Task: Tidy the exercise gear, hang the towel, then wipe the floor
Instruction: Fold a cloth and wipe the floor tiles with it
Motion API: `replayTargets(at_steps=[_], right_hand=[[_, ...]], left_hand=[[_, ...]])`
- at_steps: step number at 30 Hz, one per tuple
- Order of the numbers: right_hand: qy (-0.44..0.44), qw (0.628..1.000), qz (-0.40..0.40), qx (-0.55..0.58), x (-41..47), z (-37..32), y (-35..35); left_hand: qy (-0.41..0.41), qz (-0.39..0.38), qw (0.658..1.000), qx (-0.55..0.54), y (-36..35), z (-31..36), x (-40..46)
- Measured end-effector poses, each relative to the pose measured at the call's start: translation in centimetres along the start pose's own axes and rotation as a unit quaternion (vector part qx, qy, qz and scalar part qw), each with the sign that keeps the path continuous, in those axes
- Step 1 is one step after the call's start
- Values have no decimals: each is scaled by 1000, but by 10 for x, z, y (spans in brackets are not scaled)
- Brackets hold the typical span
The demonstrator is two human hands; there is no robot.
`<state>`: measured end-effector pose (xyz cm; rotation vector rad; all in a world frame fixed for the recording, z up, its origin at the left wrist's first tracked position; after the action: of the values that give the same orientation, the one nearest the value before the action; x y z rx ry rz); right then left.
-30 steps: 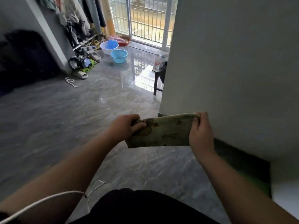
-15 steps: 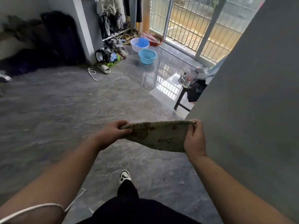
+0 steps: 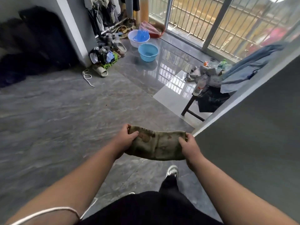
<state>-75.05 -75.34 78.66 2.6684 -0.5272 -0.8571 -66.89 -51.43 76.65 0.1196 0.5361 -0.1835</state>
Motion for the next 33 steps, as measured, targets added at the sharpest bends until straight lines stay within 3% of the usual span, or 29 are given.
replayTargets(at_steps=[8,11,16,20,28,33], right_hand=[[-22,997,-28,-74,171,-30,-2],[-38,994,-40,-97,270,-27,-13],[-66,986,-42,-149,402,-5,-36],[-90,980,-32,-174,488,40,-67],[-130,968,-21,-214,648,197,-152],[-133,954,-43,-267,731,314,-205]], left_hand=[[15,46,999,22,-39,29,158],[33,81,996,35,-57,22,245],[68,78,993,60,-80,-8,374],[102,85,990,50,-89,-68,463],[127,3,986,109,-97,-243,650],[116,-62,971,202,-112,-345,744]])
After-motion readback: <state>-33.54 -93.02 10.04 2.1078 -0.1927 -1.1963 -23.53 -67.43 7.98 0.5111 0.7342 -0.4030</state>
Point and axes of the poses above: each hand's wrist, its own x-axis towards the middle knuckle, its own y-axis out of the back of the hand, z = x × y, the point moved 1 cm from there along x, towards the middle knuckle, and after that the axes turned 6 degrees about -x, right-handed, at the moved point
